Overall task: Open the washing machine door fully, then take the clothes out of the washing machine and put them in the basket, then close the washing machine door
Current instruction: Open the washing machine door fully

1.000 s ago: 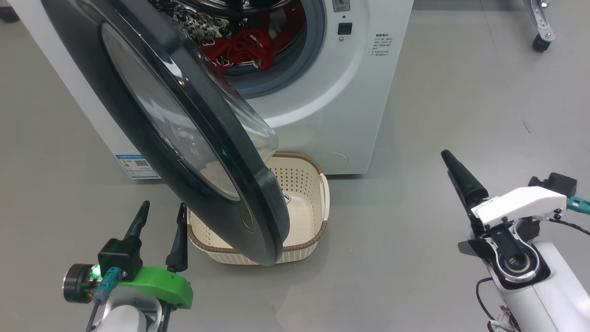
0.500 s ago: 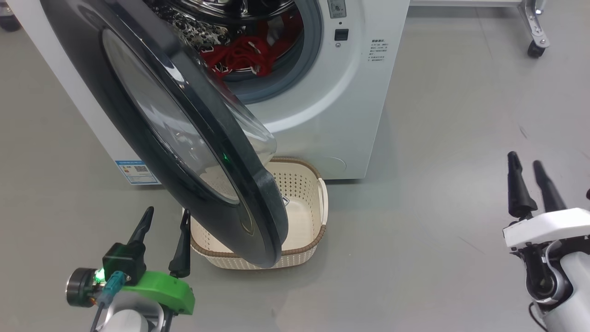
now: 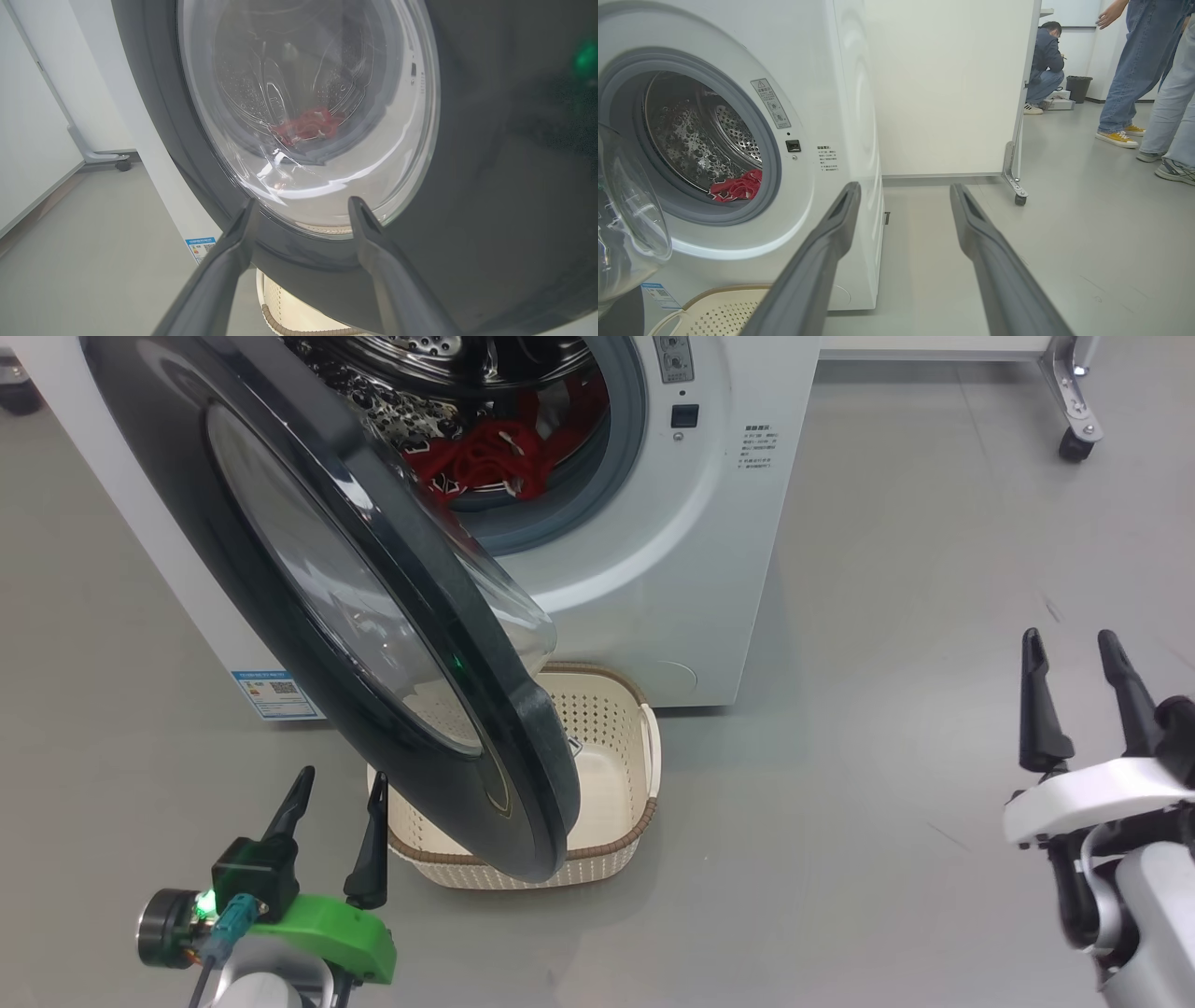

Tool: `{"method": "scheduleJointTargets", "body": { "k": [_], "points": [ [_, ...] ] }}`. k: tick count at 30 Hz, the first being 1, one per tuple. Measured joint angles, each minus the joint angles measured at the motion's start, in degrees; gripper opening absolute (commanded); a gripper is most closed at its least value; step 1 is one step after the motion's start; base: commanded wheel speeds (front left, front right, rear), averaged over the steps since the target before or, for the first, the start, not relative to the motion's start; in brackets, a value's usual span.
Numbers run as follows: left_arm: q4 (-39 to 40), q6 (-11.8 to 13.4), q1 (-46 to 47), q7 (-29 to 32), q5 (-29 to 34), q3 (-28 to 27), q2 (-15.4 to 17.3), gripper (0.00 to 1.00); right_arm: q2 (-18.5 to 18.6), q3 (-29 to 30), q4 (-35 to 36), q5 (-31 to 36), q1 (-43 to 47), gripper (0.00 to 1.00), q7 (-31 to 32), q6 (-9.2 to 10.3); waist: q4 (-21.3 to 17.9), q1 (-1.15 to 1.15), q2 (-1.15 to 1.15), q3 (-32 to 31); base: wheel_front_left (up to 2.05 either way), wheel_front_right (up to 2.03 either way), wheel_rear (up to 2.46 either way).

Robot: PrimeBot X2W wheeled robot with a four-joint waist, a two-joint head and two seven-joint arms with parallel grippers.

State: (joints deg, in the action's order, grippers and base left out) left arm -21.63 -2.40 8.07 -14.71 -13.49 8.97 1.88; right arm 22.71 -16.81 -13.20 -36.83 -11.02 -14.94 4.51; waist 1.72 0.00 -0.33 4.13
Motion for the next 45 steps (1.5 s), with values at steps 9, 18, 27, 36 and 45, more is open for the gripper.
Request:
{"method": "scheduleJointTargets", "body": {
  "k": [9,18,27,36,45],
  "points": [
    [-0.1,0.0,-0.3,0.0,0.0,0.2,0.0,1.0,-5.8,0.2,3.7,3.7,5.7,1.0,0.0,1.22,-0.1,0.0,0.0,-0.2,0.0,0.0,0.0],
    [-0.1,0.0,-0.5,0.0,0.0,0.3,0.0,1.0,-7.9,0.8,4.6,7.3,9.6,1.0,0.0,1.8,-0.2,0.0,0.0,-0.2,0.0,0.0,0.0],
    [-0.1,0.0,-0.5,0.0,0.0,0.2,0.0,1.0,-8.9,2.3,5.3,10.7,11.3,1.0,0.0,2.22,-0.5,0.0,0.0,0.0,0.0,0.0,0.0],
    [-0.3,0.0,-0.5,0.0,0.0,0.2,0.0,1.0,-10.0,3.3,5.4,12.4,12.3,1.0,0.0,2.26,-0.4,0.0,0.0,-0.1,0.0,0.0,0.0],
    [-1.0,0.0,-0.5,0.0,0.0,0.3,0.0,0.42,-11.3,4.3,5.6,13.0,13.5,1.0,0.0,2.29,-0.1,0.0,0.0,-0.6,0.0,0.0,0.0]
  ]
}}
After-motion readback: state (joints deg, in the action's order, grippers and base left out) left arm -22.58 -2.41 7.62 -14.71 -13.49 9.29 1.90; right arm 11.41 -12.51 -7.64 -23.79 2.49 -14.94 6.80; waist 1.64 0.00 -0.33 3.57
